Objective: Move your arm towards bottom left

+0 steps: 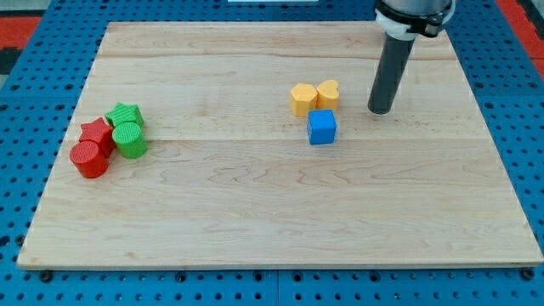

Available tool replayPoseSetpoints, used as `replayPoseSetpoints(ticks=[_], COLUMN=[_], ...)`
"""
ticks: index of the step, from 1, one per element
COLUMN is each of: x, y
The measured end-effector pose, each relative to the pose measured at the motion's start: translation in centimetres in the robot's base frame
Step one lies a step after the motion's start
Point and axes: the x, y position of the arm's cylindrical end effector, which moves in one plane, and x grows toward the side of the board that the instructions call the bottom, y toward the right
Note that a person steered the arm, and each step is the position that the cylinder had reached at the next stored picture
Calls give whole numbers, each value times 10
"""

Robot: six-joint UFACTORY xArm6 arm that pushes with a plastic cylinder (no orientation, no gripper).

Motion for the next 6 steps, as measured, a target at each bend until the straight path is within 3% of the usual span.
replayPoseSetpoints(ticks=[1,2,4,5,6], x=[-14,-35,-181,-197,-194], y=[-36,24,173,158,77])
